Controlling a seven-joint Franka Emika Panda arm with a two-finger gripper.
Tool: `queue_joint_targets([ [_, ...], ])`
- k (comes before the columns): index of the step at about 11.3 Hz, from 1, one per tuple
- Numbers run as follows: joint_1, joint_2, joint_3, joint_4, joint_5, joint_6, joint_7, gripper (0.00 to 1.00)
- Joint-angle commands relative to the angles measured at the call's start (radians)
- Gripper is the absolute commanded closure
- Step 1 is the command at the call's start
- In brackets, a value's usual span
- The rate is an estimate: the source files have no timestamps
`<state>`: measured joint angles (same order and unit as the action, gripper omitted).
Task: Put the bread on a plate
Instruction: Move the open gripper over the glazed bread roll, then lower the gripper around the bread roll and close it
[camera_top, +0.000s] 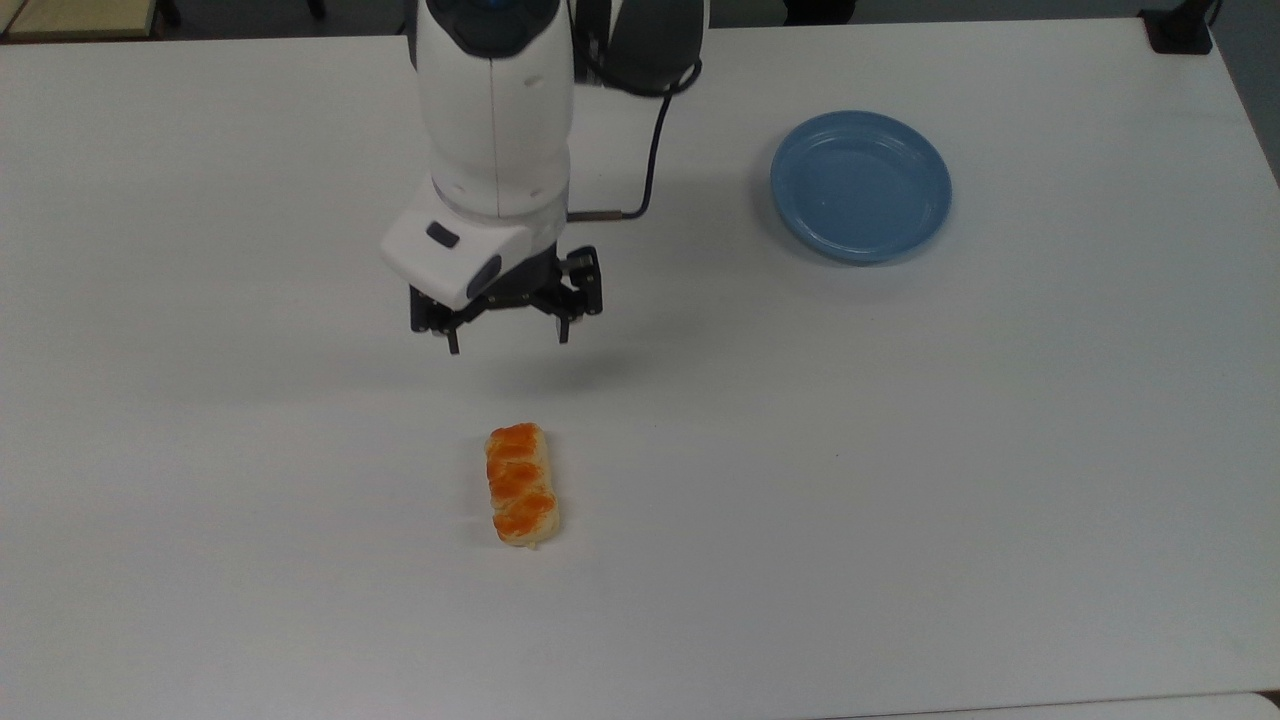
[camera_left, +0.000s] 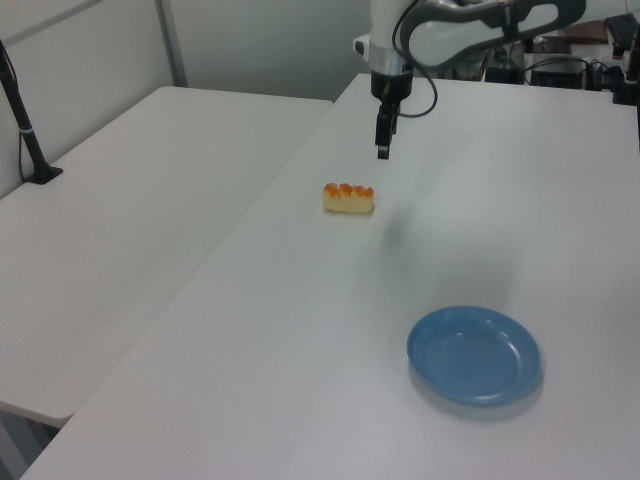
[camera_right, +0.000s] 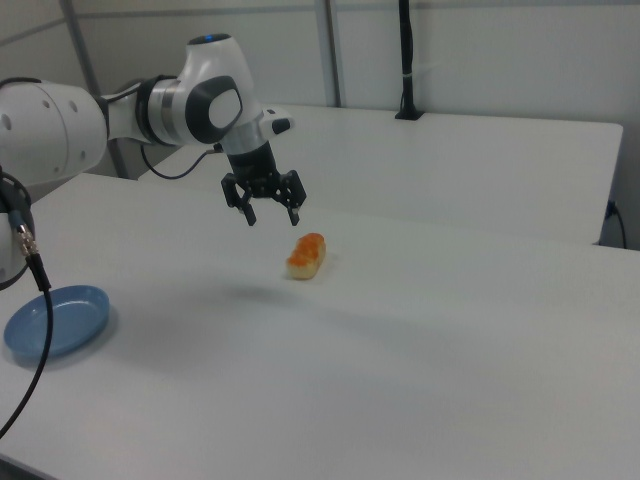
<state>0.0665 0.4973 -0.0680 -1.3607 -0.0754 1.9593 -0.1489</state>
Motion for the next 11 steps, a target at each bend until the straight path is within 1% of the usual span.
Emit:
queue_joint_targets([
  [1, 0.013, 0.079, -0.01, 0.029, -0.02, 0.094, 0.049, 0.02],
  [2, 0.012, 0.096, -0.01, 0.029, -0.033, 0.124, 0.077, 0.02],
  [3, 0.012, 0.124, -0.012, 0.047, -0.038, 0.168, 0.109, 0.02],
  [5, 0.012, 0.18, -0.015, 0.09, -0.055, 0.208, 0.132, 0.02],
  [7, 0.009, 0.202, -0.015, 0.094, -0.057, 0.269, 0.169, 0.02],
  [8, 0.012, 0.227, -0.015, 0.091, -0.069, 0.3, 0.207, 0.01],
  [9, 0.012, 0.234, -0.013, 0.086, -0.101, 0.306, 0.219, 0.01],
  [11, 0.012, 0.242, -0.01, 0.083, -0.11, 0.308, 0.219, 0.01],
])
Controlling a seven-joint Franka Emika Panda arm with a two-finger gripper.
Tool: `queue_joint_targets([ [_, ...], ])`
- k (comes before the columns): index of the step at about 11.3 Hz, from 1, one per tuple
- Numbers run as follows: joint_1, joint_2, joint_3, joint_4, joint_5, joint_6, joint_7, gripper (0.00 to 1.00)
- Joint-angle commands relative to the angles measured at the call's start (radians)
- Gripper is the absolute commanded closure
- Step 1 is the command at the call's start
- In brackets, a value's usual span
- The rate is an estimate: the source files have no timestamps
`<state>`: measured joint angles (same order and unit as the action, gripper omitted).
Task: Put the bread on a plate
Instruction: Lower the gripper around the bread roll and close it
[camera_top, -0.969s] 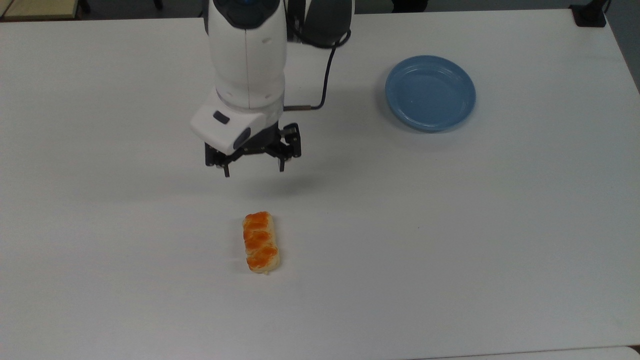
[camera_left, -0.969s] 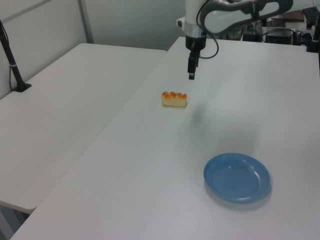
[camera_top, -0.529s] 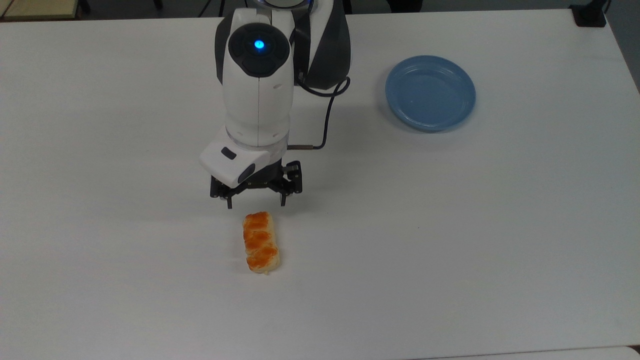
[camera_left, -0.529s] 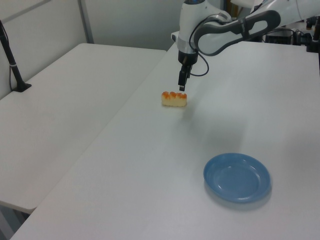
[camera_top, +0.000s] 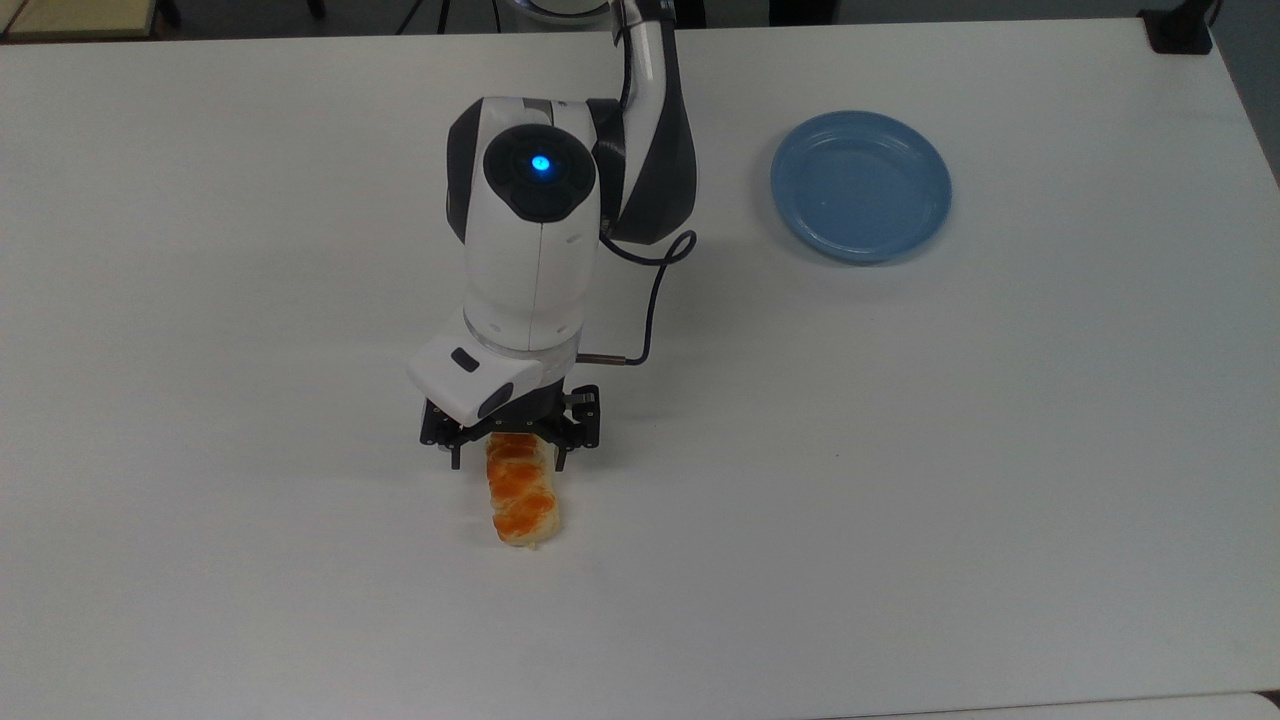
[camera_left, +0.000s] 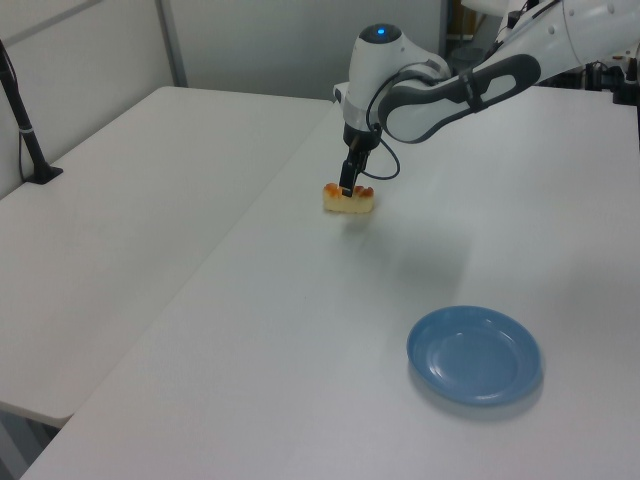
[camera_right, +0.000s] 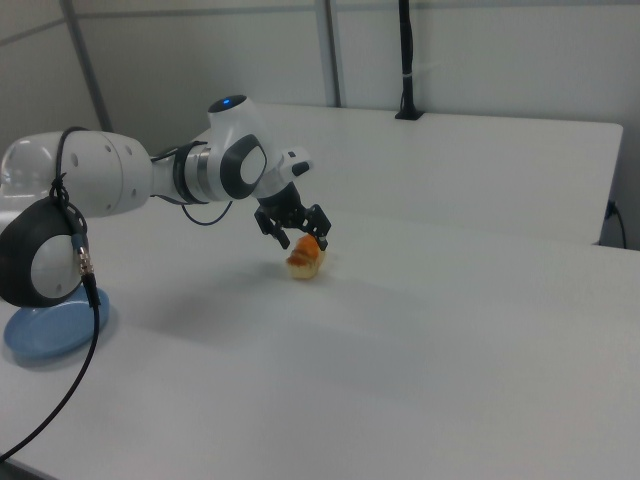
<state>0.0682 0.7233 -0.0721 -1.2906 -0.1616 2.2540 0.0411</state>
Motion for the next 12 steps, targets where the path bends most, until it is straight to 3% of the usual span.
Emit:
queue_joint_targets([
  [1, 0.01, 0.016, -0.005, 0.011, -0.024, 0.013, 0.029, 0.01],
  [6, 0.018, 0.022, -0.006, -0.006, -0.041, -0.005, 0.029, 0.03],
  [8, 0.019, 0.021, -0.005, -0.021, -0.039, -0.005, 0.031, 0.25],
  [9, 0.019, 0.021, -0.005, -0.021, -0.035, -0.005, 0.031, 0.51],
  [10, 0.019, 0.019, -0.005, -0.021, -0.032, -0.005, 0.052, 0.69],
  [12, 0.018, 0.013, -0.005, -0.019, -0.03, -0.005, 0.072, 0.92],
])
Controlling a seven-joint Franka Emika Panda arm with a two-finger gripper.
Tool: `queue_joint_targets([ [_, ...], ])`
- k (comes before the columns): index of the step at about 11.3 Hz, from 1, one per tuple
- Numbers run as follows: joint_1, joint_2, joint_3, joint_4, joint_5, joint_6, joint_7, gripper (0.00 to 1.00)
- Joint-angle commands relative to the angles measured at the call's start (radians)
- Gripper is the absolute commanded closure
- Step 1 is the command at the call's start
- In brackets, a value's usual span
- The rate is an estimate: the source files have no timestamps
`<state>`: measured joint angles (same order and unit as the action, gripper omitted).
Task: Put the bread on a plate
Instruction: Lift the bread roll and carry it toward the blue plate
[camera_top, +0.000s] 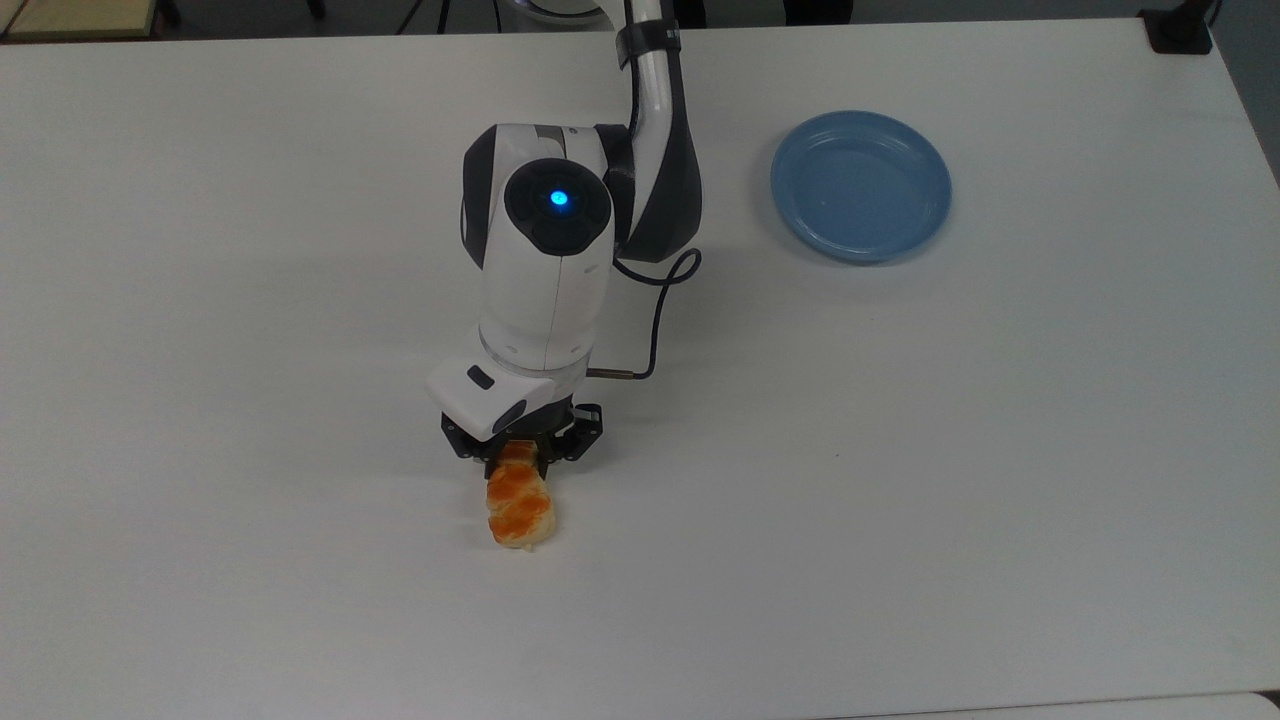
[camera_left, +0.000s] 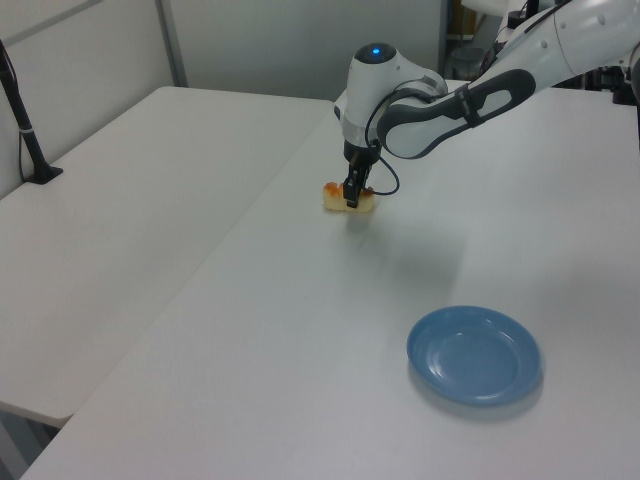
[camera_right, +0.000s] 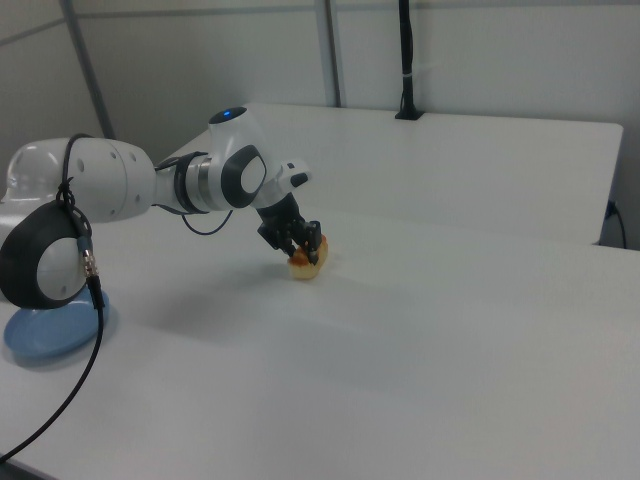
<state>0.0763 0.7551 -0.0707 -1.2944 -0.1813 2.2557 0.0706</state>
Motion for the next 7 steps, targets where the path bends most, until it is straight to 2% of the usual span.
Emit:
queue_joint_targets([
  [1, 0.01, -0.023, -0.006, -0.017, -0.009, -0.008, 0.043, 0.95],
  [3, 0.007, -0.097, -0.003, -0.022, -0.003, -0.091, 0.041, 0.95],
  [6, 0.017, -0.242, 0.002, -0.039, 0.034, -0.296, 0.037, 0.95],
  [7, 0.048, -0.281, 0.003, -0.06, 0.034, -0.362, 0.04, 0.95],
])
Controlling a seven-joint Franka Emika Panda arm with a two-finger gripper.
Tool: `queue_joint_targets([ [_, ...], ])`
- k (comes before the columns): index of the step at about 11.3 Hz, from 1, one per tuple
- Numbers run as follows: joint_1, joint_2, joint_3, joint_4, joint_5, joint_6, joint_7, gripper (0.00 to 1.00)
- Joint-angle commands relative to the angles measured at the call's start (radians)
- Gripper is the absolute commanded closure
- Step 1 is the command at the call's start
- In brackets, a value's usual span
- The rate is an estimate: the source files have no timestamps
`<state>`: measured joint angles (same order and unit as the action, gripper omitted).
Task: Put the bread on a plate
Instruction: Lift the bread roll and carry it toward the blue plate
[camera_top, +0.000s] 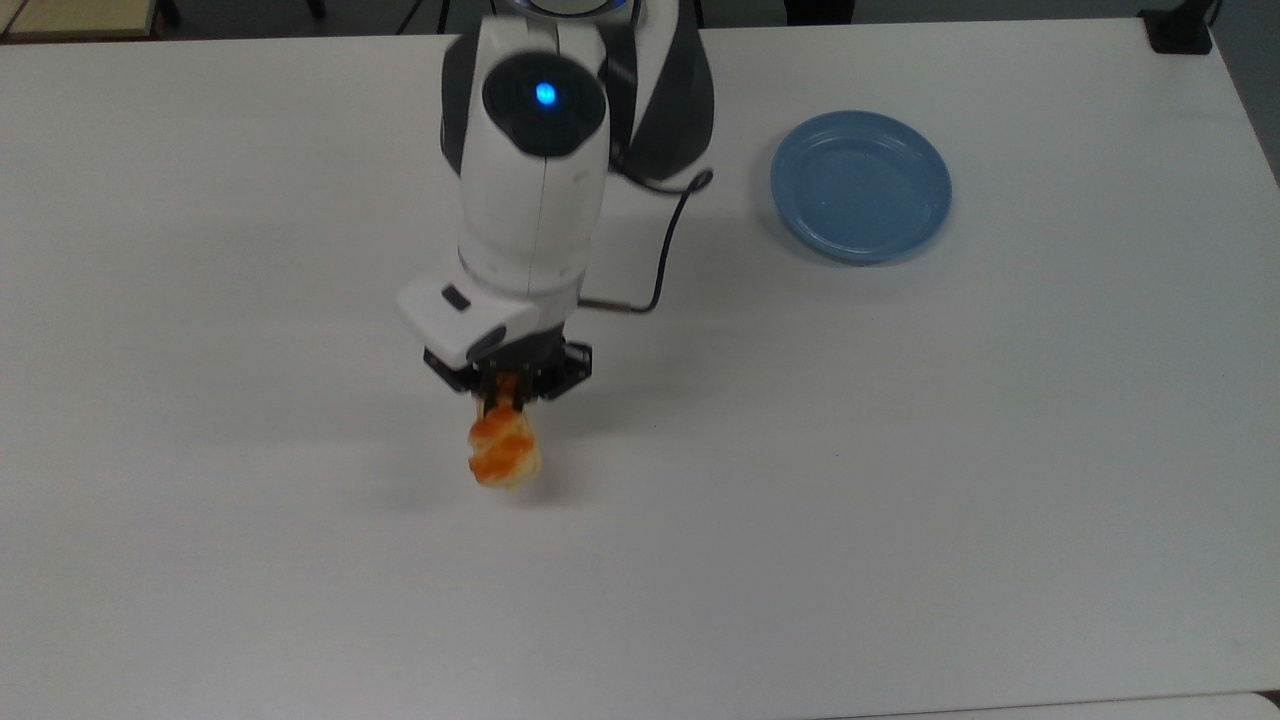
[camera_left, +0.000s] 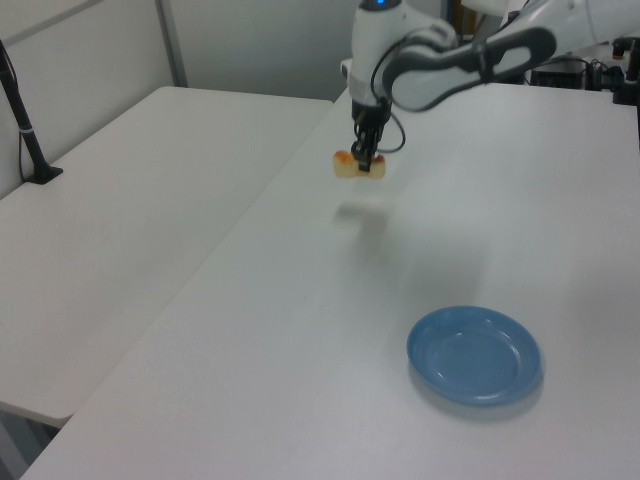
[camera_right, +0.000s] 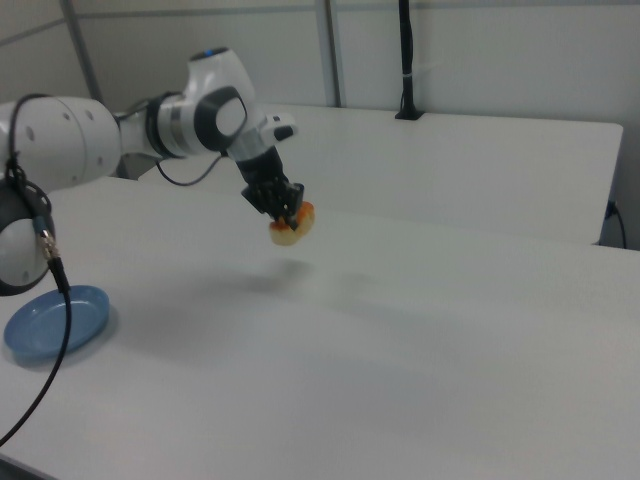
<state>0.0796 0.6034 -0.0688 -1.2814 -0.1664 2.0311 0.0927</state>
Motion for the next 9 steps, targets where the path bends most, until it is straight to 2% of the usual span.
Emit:
queue_joint_targets([
  [1, 0.083, -0.179, 0.001, -0.111, 0.021, -0.169, 0.024, 0.95],
  [5, 0.19, -0.385, 0.013, -0.275, 0.045, -0.279, 0.021, 0.95],
  [7, 0.219, -0.511, 0.076, -0.424, 0.047, -0.267, 0.018, 0.95],
  [9, 0.239, -0.617, 0.171, -0.572, 0.047, -0.243, 0.041, 0.94],
])
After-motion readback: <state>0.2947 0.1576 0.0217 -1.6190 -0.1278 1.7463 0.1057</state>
